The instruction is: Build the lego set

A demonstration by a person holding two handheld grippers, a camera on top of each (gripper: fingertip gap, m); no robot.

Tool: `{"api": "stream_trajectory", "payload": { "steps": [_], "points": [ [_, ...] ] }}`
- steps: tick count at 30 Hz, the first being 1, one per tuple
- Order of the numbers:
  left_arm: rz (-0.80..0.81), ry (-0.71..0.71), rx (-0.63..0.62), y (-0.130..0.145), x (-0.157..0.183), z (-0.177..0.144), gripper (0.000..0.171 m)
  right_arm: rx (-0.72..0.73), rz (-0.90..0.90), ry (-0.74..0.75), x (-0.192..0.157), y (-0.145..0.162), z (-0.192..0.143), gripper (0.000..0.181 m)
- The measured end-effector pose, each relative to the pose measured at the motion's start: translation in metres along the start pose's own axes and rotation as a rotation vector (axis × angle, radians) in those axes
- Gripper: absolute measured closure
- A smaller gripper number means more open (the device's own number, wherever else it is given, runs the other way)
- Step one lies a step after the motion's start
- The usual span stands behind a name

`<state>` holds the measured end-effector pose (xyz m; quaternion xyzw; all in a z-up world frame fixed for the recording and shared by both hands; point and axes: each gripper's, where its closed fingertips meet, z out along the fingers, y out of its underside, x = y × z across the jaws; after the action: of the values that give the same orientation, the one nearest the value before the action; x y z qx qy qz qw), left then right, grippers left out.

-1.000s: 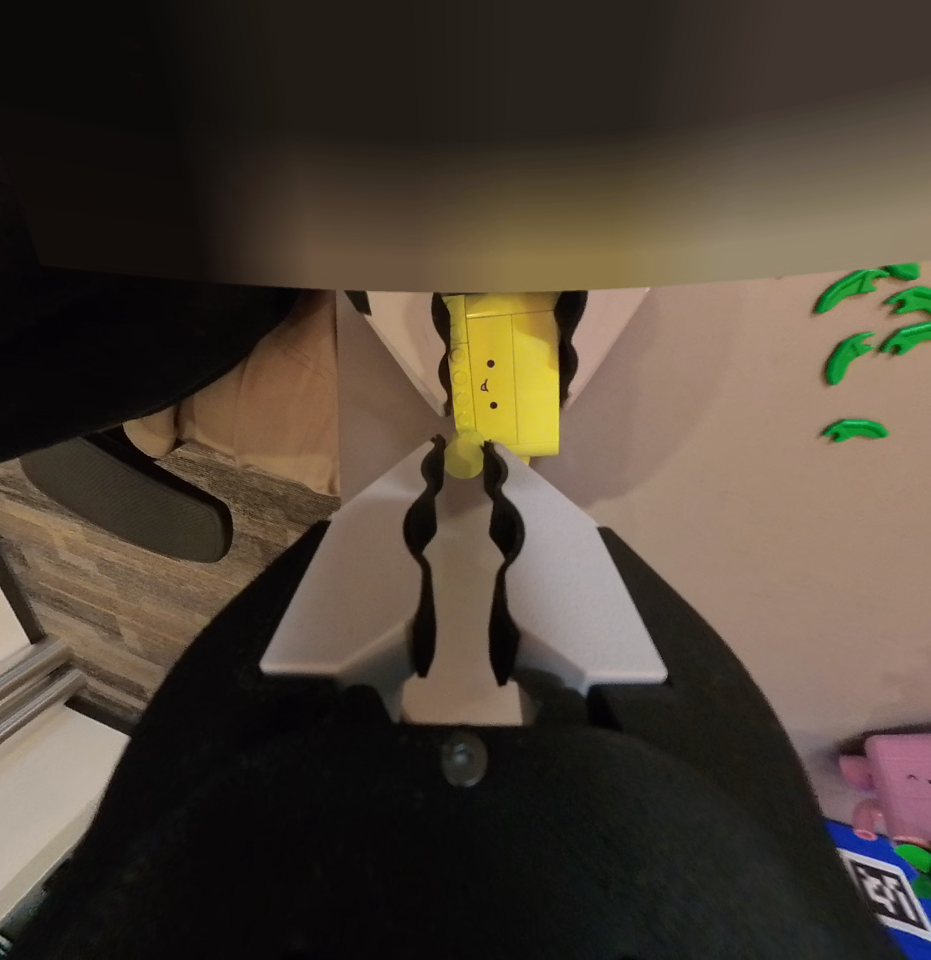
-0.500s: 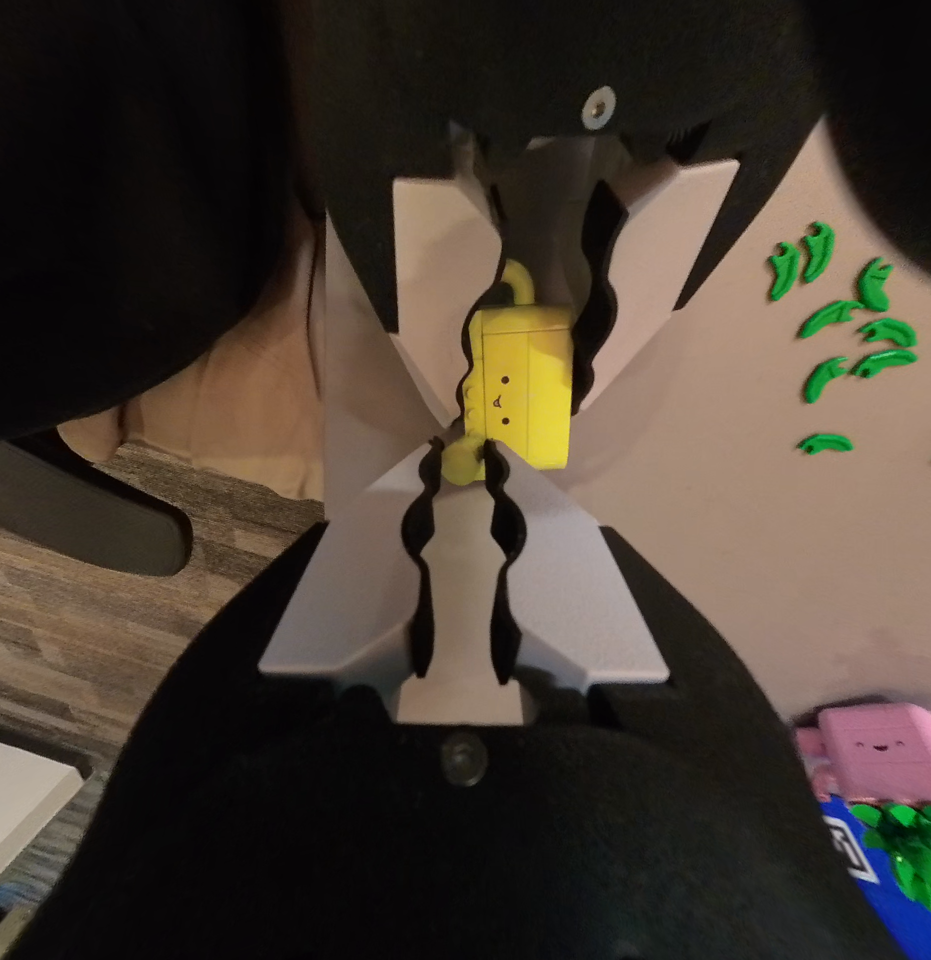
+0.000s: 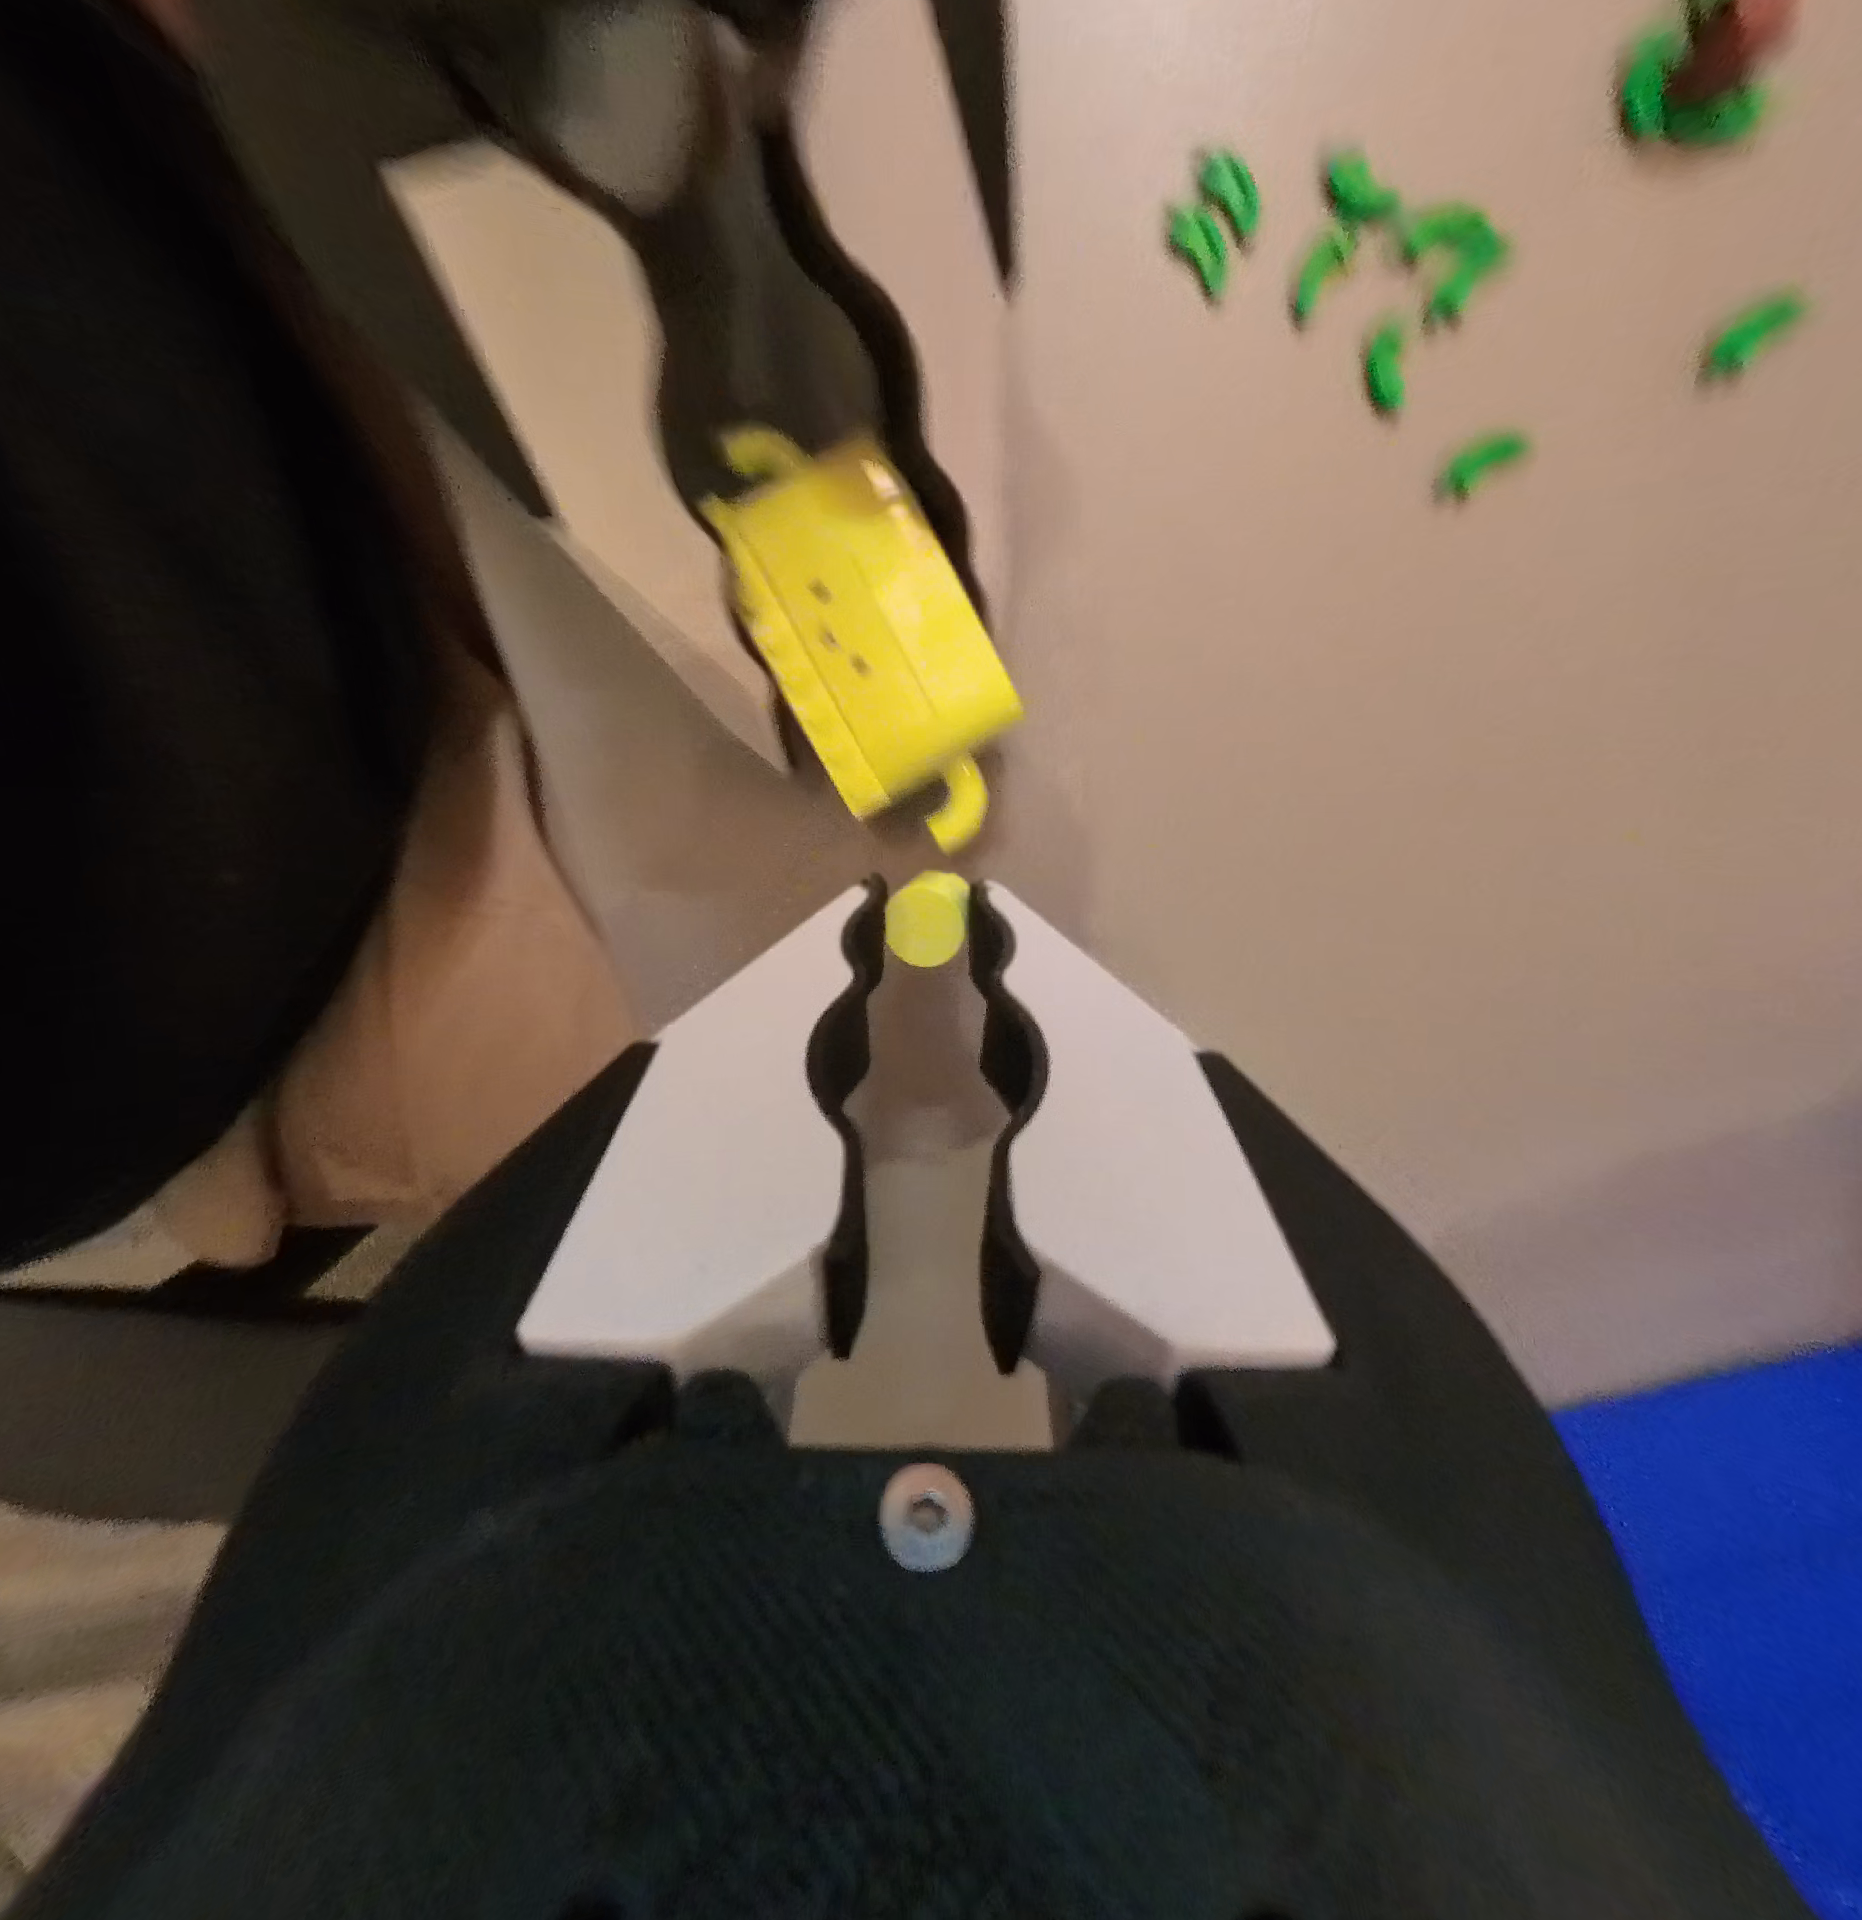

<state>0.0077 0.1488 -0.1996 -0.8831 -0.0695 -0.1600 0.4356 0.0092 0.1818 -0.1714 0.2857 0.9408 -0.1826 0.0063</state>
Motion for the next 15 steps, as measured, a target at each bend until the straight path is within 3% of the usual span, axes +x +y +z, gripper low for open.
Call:
{"api": "stream_trajectory", "payload": {
  "steps": [4,8,11,15],
  "points": [
    [-0.008,0.007,-0.003,0.0,0.0,0.0,0.126,-0.004,0.22,0.075,0.011,0.047,0.02,0.167],
    [-0.026,0.024,0.004,-0.001,0.001,0.0,0.115,0.139,0.369,0.068,0.014,0.045,0.023,0.167],
    [-0.049,0.077,0.133,-0.019,0.007,-0.011,0.09,0.172,0.373,0.12,0.02,0.047,0.021,0.157],
    [-0.156,0.087,0.305,-0.034,0.009,-0.052,0.085,0.346,0.393,0.183,0.017,0.038,-0.006,0.14]
  ]
}}
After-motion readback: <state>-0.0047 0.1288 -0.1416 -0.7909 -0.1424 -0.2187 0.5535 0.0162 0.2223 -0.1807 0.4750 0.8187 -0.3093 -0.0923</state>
